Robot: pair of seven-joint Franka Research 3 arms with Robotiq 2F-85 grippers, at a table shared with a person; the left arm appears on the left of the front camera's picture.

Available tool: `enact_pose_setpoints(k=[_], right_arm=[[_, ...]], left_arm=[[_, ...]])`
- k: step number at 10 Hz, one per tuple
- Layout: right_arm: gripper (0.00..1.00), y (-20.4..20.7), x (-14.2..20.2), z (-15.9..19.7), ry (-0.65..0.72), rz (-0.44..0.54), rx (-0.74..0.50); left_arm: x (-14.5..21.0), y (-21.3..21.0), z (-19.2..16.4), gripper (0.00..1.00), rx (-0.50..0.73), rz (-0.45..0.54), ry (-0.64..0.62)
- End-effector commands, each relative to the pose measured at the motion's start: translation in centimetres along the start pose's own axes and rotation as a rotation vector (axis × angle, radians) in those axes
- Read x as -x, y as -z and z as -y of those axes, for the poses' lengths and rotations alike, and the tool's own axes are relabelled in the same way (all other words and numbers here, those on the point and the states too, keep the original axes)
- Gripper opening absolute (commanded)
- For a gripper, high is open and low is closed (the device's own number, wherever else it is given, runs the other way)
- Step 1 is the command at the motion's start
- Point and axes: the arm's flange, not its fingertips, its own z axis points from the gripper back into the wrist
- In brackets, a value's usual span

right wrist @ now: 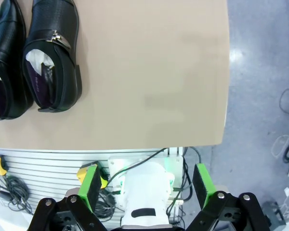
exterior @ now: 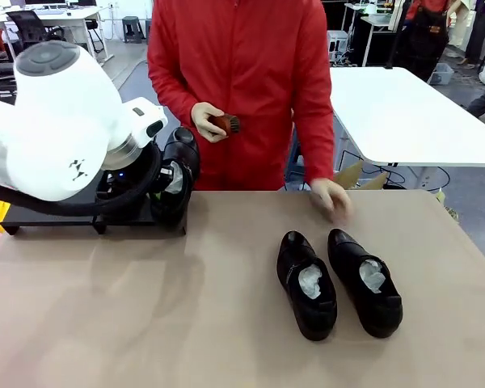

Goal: Organize the shoes by placing them on the stand.
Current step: Place the Shoe from the middle of the table onto the Shoes Stand.

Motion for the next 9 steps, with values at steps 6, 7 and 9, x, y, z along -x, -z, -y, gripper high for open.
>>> enact_pose_setpoints(k=[6, 7, 9], right_arm=[[1.0, -0.1, 0.0, 0.2, 0.0, 0.004, -0.003], [1.0, -0.1, 0.0, 0.2, 0.0, 0.004, -0.003], [1.0, -0.1, 0.0, 0.2, 0.0, 0.004, -0.003]], left_arm=[[-3.9, 3.2, -1.9, 0.0, -0.015, 0.062, -0.053], [-4.1, 3.3, -2.3, 0.0, -0.035, 0.061, -0.048], [-4.3, 4.3, -2.7, 0.0, -0.059, 0.066, -0.068]])
